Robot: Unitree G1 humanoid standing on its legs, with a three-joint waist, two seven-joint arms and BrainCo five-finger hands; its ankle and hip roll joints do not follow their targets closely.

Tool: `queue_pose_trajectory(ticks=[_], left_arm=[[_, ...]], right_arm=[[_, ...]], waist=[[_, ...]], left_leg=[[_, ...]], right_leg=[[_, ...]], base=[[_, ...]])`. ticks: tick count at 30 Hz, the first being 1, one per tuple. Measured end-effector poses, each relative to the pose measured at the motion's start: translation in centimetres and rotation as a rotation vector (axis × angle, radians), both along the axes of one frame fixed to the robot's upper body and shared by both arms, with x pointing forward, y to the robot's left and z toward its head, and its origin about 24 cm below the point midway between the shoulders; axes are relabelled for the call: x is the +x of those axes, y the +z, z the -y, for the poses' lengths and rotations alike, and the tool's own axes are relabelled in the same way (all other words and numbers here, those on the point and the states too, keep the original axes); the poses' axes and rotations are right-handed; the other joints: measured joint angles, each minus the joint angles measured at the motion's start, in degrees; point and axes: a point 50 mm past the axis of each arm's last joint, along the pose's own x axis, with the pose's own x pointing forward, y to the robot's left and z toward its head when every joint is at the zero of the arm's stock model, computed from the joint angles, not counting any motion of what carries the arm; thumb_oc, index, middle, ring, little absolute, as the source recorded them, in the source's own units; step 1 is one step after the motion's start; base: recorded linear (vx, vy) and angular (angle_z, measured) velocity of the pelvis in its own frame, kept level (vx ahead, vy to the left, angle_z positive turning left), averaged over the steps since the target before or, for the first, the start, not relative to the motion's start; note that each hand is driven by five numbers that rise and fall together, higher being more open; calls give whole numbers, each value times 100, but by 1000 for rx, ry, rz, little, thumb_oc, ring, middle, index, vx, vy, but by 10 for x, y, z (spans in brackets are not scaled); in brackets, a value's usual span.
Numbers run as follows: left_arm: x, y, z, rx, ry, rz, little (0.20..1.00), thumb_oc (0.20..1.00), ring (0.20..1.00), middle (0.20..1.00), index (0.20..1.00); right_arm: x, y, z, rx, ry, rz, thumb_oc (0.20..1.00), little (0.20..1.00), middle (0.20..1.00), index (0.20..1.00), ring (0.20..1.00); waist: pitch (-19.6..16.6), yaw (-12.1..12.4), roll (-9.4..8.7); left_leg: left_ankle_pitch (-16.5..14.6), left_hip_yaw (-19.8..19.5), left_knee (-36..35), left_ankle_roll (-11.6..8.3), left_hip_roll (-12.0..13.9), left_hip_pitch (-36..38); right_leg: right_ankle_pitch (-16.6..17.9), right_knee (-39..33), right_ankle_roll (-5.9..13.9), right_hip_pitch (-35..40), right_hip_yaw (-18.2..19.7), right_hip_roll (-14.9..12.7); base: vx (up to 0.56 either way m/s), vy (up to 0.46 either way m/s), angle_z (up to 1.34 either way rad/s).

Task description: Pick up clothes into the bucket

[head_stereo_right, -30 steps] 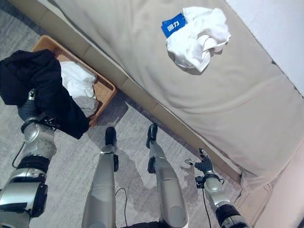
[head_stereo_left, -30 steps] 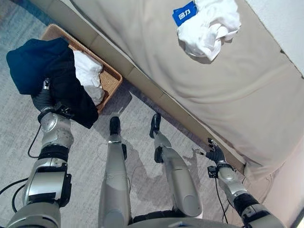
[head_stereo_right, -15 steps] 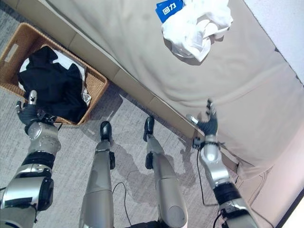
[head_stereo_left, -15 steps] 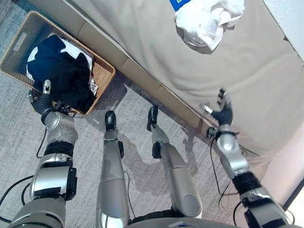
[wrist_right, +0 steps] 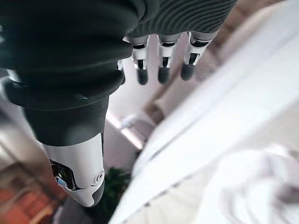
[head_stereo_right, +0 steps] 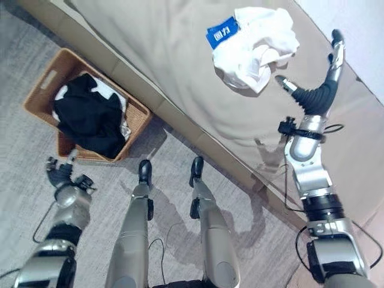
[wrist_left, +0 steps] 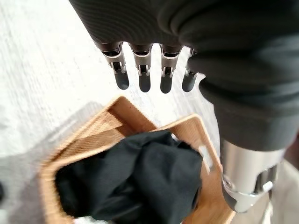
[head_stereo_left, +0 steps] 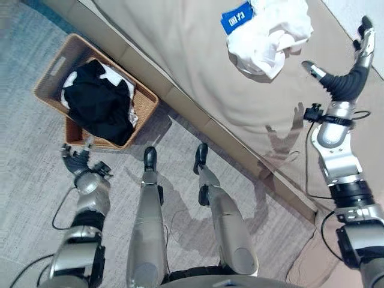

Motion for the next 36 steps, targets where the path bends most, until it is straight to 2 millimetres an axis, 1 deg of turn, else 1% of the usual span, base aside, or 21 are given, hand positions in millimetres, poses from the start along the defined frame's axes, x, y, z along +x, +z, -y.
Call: queue_pose_trajectory(ticks=[1, 2, 3, 4, 5, 6, 7, 9, 12, 14, 17, 19, 23, 24, 26, 28, 30, 31, 32, 33, 36], left_arm=[[-3, -12, 22, 21, -95, -38, 1000, 1000, 1000, 1000, 1000], [-10, -26, 43, 55, -212, -97, 1000, 1000, 1000, 1000, 1000], [-14, -32, 54, 102, -301, -130, 1000, 1000, 1000, 1000, 1000], [-20, -42, 73, 139, -421, -177, 1000, 1000, 1000, 1000, 1000], [-24, -48, 85, 154, -492, -202, 1000, 1000, 1000, 1000, 1000], [-30, -55, 104, 224, -639, -241, 1000, 1000, 1000, 1000, 1000], [-35, -59, 118, 305, -768, -258, 1000, 1000, 1000, 1000, 1000], [-39, -58, 133, 458, -932, -257, 1000, 1000, 1000, 1000, 1000], [-40, -55, 140, 566, -1020, -234, 1000, 1000, 1000, 1000, 1000], [-39, -55, 142, 531, -1004, -232, 1000, 1000, 1000, 1000, 1000], [-38, -56, 141, 488, -995, -237, 1000, 1000, 1000, 1000, 1000], [-36, -55, 136, 439, -947, -238, 1000, 1000, 1000, 1000, 1000], [-30, -54, 118, 294, -795, -231, 1000, 1000, 1000, 1000, 1000], [-29, -54, 112, 255, -757, -230, 1000, 1000, 1000, 1000, 1000], [-28, -52, 106, 250, -742, -228, 1000, 1000, 1000, 1000, 1000], [-29, -54, 107, 248, -745, -236, 1000, 1000, 1000, 1000, 1000], [-32, -57, 114, 245, -778, -246, 1000, 1000, 1000, 1000, 1000], [-33, -58, 117, 239, -788, -247, 1000, 1000, 1000, 1000, 1000], [-34, -59, 122, 229, -798, -249, 1000, 1000, 1000, 1000, 1000], [-35, -60, 128, 222, -817, -244, 1000, 1000, 1000, 1000, 1000], [-37, -60, 144, 207, -863, -238, 1000, 1000, 1000, 1000, 1000]], right_arm=[[3, 14, 6, -2, -33, 16, 1000, 1000, 1000, 1000, 1000], [14, 23, 12, -2, -70, -6, 1000, 1000, 1000, 1000, 1000], [23, 26, 16, -1, -106, -45, 1000, 1000, 1000, 1000, 1000], [28, 33, 22, 20, -137, -65, 1000, 1000, 1000, 1000, 1000], [31, 35, 24, 26, -145, -79, 1000, 1000, 1000, 1000, 1000], [43, 37, 28, -20, -191, -161, 1000, 1000, 1000, 1000, 1000], [45, 40, 27, -20, -187, -179, 1000, 1000, 1000, 1000, 1000], [53, 39, 27, -63, -201, -243, 1000, 1000, 1000, 1000, 1000], [62, 38, 28, -124, -234, -341, 1000, 1000, 1000, 1000, 1000], [67, 30, 42, -155, -300, -475, 1000, 1000, 1000, 1000, 1000], [68, 25, 51, -185, -331, -580, 1000, 1000, 1000, 1000, 1000], [68, 16, 59, -218, -359, -677, 1000, 1000, 1000, 1000, 1000], [66, 11, 68, -249, -367, -756, 1000, 1000, 1000, 1000, 1000], [65, 11, 70, -267, -370, -779, 1000, 1000, 1000, 1000, 1000], [64, 13, 70, -297, -373, -791, 1000, 1000, 1000, 1000, 1000], [65, 19, 68, -300, -365, -784, 1000, 1000, 1000, 1000, 1000], [67, 22, 65, -320, -351, -793, 1000, 1000, 1000, 1000, 1000], [68, 24, 63, -324, -347, -790, 887, 887, 887, 887, 887], [68, 26, 61, -333, -345, -783, 416, 416, 416, 416, 416], [68, 35, 59, -338, -352, -755, 200, 200, 200, 200, 200], [68, 53, 54, -351, -356, -711, 200, 200, 200, 200, 200]], waist=[[12, 108, 98], [10, 183, 158], [16, 175, 187], [16, 192, 285], [27, 295, 350], [21, 338, 440], [24, 402, 558], [27, 446, 710], [31, 496, 904], [28, 497, 1079], [27, 531, 1263], [20, 605, 1446], [-2, 662, 1597], [-3, 664, 1637], [-6, 606, 1658], [-21, 649, 1697], [-31, 658, 1720], [-35, 653, 1727], [-74, 648, 1777], [-138, 643, 1826], [-200, 620, 1894]], left_leg=[[86, -32, -172, -10, -34, 112], [196, -81, -344, -12, -62, 213], [264, -110, -467, -41, -74, 290], [313, -155, -596, -37, -80, 339], [347, -169, -657, -4, -82, 365], [451, -171, -783, -4, -97, 444], [464, -197, -851, 7, -115, 481], [513, -250, -901, 41, -167, 494], [671, -295, -1089, 44, -249, 525], [745, -342, -1198, 33, -322, 574], [748, -346, -1220, 31, -390, 560], [749, -360, -1212, 30, -421, 550], [766, -406, -1164, 3, -439, 357], [744, -427, -1179, -19, -445, 294], [734, -445, -1077, -51, -479, 138], [744, -465, -1041, -86, -467, 55], [691, -457, -1025, -74, -420, 50], [691, -453, -1025, -74, -414, 38], [694, -446, -996, -80, -402, -52], [648, -436, -946, -104, -380, -182], [664, -399, -863, -93, -358, -367]], right_leg=[[-77, 86, 12, 23, -34, -50], [-122, 144, 39, 32, -72, -83], [-157, 153, 46, 50, -99, -108], [-200, 189, 50, 58, -165, -129], [-236, 251, 49, 54, -200, -149], [-290, 365, 34, 17, -206, -193], [-370, 507, 36, -24, -216, -233], [-476, 733, 14, -117, -231, -308], [-640, 1088, 29, -308, -233, -421], [-830, 1416, 18, -430, -240, -560], [-1013, 1767, 4, -631, -205, -671], [-1154, 2024, -22, -738, -179, -735], [-1330, 2376, -79, -1058, -175, -805], [-1461, 2537, -60, -1196, -173, -822], [-1576, 2793, -107, -1422, -156, -885], [-1579, 2889, -200, -1543, -163, -887], [-1701, 2981, -192, -1595, -140, -840], [-1711, 3008, -208, -1623, -134, -833], [-1689, 3027, -237, -1707, -139, -818], [-1729, 3049, -233, -1828, -144, -803], [-1623, 3059, -285, -2004, -123, -763]], base=[[-18, -109, 26], [-18, -109, 27], [-14, -72, 27], [-14, -68, 26], [-8, -113, 25], [1, -99, 19], [5, -82, 14], [-7, -30, 15], [-18, -82, 16], [-17, -23, 23], [-2, -21, 11], [-7, -49, 8], [6, -67, 11], [82, -62, 16], [45, -30, 15], [7, 3, 7], [-36, 8, -2], [0, 0, 0], [0, 0, 0], [0, 0, 0], [-51, 26, -6]])
